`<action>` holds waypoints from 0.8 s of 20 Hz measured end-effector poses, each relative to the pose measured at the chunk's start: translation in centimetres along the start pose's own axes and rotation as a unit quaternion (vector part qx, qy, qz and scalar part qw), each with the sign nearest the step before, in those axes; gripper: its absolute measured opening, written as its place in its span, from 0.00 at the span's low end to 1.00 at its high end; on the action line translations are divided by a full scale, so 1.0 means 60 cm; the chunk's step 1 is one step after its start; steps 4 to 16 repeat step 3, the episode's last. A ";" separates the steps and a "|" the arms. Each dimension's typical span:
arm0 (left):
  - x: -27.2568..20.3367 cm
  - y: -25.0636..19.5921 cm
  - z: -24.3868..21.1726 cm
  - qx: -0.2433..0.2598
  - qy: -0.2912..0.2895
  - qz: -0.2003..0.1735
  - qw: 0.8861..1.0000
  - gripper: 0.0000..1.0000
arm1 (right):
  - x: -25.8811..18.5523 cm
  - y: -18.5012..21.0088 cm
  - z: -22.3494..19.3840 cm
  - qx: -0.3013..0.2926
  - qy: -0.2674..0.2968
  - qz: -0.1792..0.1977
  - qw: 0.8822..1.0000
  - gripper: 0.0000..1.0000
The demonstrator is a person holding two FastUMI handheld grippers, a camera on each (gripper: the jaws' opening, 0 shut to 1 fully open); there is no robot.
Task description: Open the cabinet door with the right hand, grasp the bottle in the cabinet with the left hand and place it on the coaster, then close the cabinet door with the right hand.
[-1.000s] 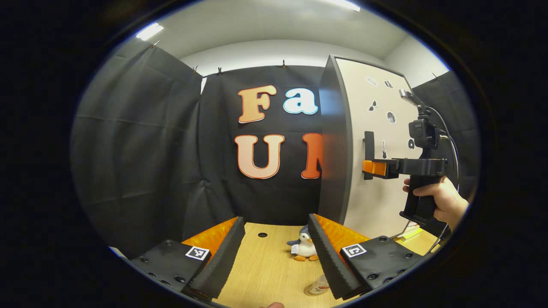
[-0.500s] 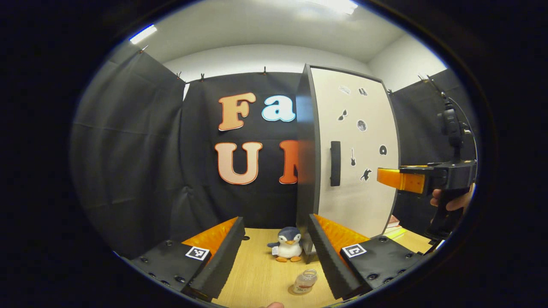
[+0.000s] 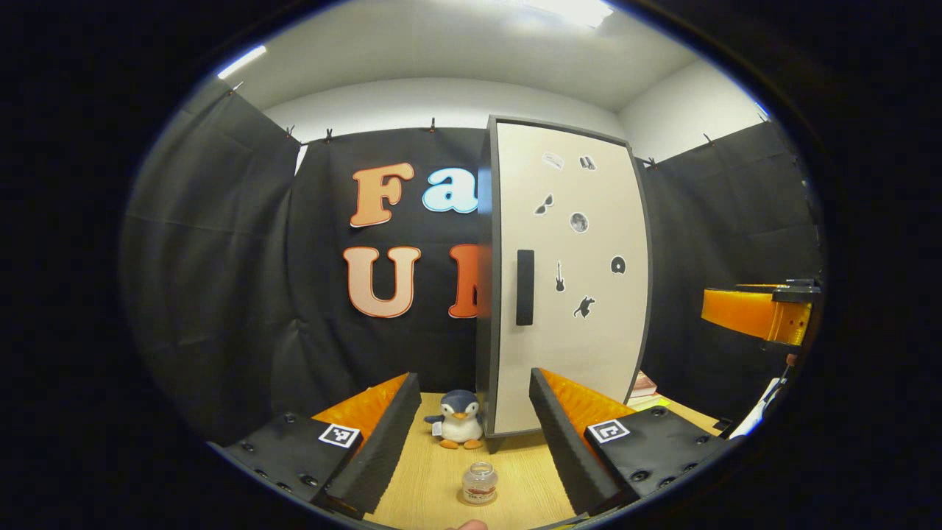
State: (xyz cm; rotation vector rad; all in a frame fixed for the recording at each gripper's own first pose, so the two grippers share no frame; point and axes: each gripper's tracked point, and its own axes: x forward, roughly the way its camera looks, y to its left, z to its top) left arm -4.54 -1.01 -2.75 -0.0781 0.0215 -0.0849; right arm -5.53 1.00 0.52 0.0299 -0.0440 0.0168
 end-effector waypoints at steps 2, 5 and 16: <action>-0.009 -0.020 0.001 -0.007 -0.001 0.002 1.000 0.97 | -0.002 -0.014 0.004 -0.013 -0.006 0.007 1.000 0.95; -0.014 -0.024 0.001 -0.005 0.000 0.007 1.000 0.99 | -0.003 -0.014 0.002 -0.015 -0.004 0.015 1.000 0.95; -0.014 -0.024 0.001 -0.005 0.000 0.007 1.000 0.99 | -0.003 -0.014 0.002 -0.015 -0.004 0.015 1.000 0.95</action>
